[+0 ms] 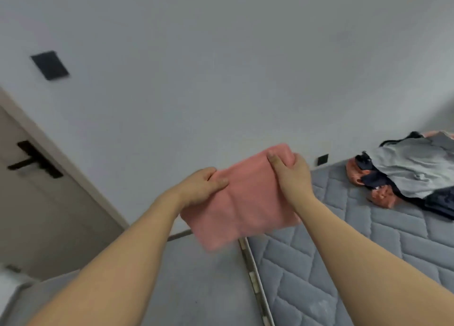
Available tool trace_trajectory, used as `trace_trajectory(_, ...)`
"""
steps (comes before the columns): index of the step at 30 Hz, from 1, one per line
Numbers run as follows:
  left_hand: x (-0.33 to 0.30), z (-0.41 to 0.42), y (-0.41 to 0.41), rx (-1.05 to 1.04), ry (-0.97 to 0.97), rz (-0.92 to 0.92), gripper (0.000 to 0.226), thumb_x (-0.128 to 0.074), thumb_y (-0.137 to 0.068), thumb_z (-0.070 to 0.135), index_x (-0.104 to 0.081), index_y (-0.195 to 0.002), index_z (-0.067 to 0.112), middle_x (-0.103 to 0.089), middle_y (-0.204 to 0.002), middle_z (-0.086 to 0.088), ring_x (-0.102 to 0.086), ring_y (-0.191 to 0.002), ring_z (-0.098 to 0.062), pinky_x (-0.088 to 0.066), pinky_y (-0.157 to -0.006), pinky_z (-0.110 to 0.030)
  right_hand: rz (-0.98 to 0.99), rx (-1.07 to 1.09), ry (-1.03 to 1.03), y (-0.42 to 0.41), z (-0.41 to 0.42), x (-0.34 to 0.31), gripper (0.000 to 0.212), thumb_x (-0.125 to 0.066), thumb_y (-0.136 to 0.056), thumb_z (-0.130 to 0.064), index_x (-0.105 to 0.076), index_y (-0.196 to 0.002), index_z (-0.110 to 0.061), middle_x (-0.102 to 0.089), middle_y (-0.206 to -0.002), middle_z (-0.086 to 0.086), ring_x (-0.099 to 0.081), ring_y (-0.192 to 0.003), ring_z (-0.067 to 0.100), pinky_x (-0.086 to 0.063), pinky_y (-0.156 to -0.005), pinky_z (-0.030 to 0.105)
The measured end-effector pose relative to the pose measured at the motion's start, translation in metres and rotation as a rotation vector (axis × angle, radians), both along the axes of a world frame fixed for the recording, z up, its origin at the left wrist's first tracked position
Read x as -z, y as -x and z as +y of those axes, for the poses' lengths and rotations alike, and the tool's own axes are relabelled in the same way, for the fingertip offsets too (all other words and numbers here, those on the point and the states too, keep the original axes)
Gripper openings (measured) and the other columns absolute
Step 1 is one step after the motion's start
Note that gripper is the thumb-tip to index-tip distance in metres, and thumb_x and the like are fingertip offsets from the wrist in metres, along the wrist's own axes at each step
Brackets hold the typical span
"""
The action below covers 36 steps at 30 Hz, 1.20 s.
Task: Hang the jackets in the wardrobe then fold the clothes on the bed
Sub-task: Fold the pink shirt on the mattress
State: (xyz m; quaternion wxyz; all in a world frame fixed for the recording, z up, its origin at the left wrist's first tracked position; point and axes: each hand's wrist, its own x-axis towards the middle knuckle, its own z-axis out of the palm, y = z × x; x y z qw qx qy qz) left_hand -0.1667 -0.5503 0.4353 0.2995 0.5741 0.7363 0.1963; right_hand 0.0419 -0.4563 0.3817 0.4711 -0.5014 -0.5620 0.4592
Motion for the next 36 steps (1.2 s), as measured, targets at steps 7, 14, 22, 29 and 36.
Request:
trace_trajectory(7, -0.109, -0.199, 0.109, -0.386, -0.235, 0.233, 0.031, -0.054, -0.094, 0.050, -0.052, -0.079, 0.023, -0.059, -0.080, 0.009, -0.056, -0.070, -0.002, -0.037, -0.057, -0.023, 0.098, -0.416, -0.103, 0.165, -0.117, -0.127, 0.036, -0.066, -0.083, -0.054, -0.063, -0.069, -0.021, -0.065, -0.073, -0.010, -0.062, -0.072, 0.009, -0.045, -0.064, 0.027)
trace_trajectory(14, -0.176, -0.398, 0.111, -0.803, -0.208, 0.956, 0.049, -0.025, -0.094, 0.069, -0.043, -0.076, 0.026, -0.060, -0.085, -0.002, -0.052, -0.077, -0.026, -0.034, -0.061, -0.034, 0.397, -0.713, -0.137, 0.270, -0.281, -0.197, 0.033, -0.059, -0.091, -0.051, -0.068, -0.089, -0.019, -0.069, -0.087, -0.008, -0.064, -0.080, 0.003, -0.048, -0.070, 0.019)
trace_trajectory(22, -0.214, -0.618, 0.079, -1.151, -0.023, 1.144, 0.049, -0.029, -0.095, 0.064, -0.036, -0.067, 0.024, -0.049, -0.073, 0.001, -0.054, -0.078, -0.027, -0.034, -0.064, -0.033, 0.500, -1.043, -0.136, 0.319, -0.501, -0.225, 0.035, -0.054, -0.092, -0.054, -0.066, -0.093, -0.022, -0.068, -0.089, -0.009, -0.063, -0.086, 0.007, -0.050, -0.083, 0.031)
trace_trajectory(29, -0.220, -0.764, 0.041, -1.261, 0.087, 1.307, 0.034, -0.033, -0.099, 0.047, -0.054, -0.091, 0.022, -0.067, -0.093, -0.003, -0.063, -0.090, -0.028, -0.035, -0.066, -0.033, 0.390, -1.181, -0.186, 0.320, -0.654, -0.234, 0.052, -0.044, -0.092, -0.063, -0.060, -0.085, -0.014, -0.062, -0.082, -0.002, -0.059, -0.083, 0.023, -0.043, -0.073, 0.032)
trace_trajectory(36, -0.225, -0.908, -0.003, -1.490, 0.153, 1.286, 0.022, -0.034, -0.099, 0.041, -0.046, -0.092, 0.024, -0.063, -0.087, 0.002, -0.062, -0.085, -0.025, -0.035, -0.064, -0.033, 0.351, -1.386, -0.166, 0.315, -0.815, -0.258, 0.052, -0.047, -0.090, -0.062, -0.051, -0.068, -0.016, -0.053, -0.067, -0.003, -0.050, -0.065, 0.021, -0.036, -0.059, 0.032)
